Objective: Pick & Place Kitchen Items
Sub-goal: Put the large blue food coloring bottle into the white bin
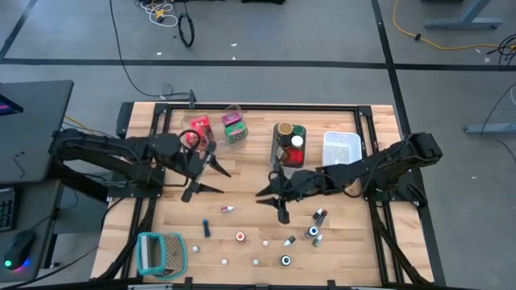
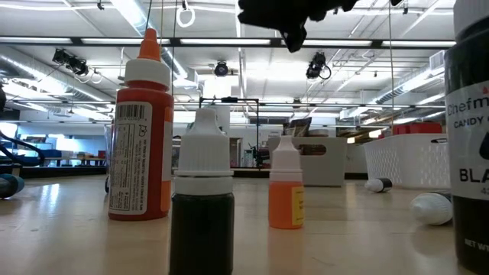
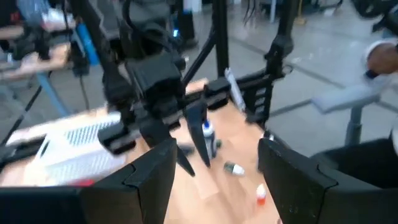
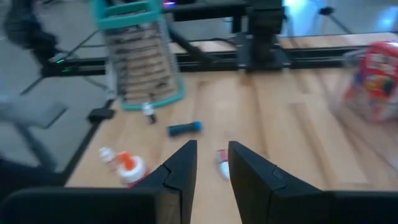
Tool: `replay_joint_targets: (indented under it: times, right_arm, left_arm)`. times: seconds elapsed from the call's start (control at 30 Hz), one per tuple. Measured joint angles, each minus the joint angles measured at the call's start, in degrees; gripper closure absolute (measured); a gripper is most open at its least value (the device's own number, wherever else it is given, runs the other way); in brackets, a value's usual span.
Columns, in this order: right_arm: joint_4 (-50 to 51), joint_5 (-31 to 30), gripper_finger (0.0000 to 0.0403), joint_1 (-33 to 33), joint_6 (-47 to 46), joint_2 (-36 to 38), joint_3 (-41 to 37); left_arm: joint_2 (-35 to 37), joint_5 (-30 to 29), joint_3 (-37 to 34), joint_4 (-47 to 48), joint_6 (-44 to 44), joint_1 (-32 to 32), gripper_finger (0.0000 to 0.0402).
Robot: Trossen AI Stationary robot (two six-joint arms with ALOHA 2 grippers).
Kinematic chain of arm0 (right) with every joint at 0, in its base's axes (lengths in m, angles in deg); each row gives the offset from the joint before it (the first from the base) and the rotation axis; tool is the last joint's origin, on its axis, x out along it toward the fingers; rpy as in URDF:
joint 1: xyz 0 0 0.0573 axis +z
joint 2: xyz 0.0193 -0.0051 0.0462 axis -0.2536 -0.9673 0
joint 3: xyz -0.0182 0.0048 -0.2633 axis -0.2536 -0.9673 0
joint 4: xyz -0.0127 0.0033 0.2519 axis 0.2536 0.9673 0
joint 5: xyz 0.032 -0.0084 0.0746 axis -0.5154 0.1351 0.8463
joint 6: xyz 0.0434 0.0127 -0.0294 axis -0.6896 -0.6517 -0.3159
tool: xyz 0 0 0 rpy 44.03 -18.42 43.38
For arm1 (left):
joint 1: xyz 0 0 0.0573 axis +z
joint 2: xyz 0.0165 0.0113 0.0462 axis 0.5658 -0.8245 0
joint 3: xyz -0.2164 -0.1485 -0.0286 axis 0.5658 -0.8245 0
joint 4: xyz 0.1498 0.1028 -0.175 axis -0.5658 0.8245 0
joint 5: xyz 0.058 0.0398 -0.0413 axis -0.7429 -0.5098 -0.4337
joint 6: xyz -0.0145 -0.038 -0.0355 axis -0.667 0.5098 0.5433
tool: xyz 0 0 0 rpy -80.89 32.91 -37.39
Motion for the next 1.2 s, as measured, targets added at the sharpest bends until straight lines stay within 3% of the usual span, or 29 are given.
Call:
replay_joint_targets:
  times: [0.27, 0.6, 0.73, 1.0, 1.2]
  right_arm:
    - [5.75, 3.64, 0.0273, 3.31, 5.46, 3.72, -0.07]
    - [22.19, 4.02, 0.0257, 6.39, -2.27, 13.01, -1.75]
    - [13.25, 4.07, 0.0256, 8.93, 0.67, 14.99, -8.81]
    - [-3.21, 4.2, 0.0256, 12.16, -2.15, 21.43, -27.76]
    - [-22.66, 12.66, 0.0256, 13.73, 2.13, 23.06, -40.02]
  left_arm:
    - [0.09, -0.04, -5.32, -6.06, 1.5, -1.33, 0.0166]
    - [0.09, -2.6, -5.53, -5.95, 0.69, -1.33, 0.0166]
    - [0.09, -2.6, -5.53, -5.75, 0.23, -1.33, 0.0166]
    - [0.09, -2.82, -5.53, -4.93, -1.06, -1.33, 0.0166]
    - [0.09, -5.34, -5.53, -5.19, -1.11, -1.33, 0.0166]
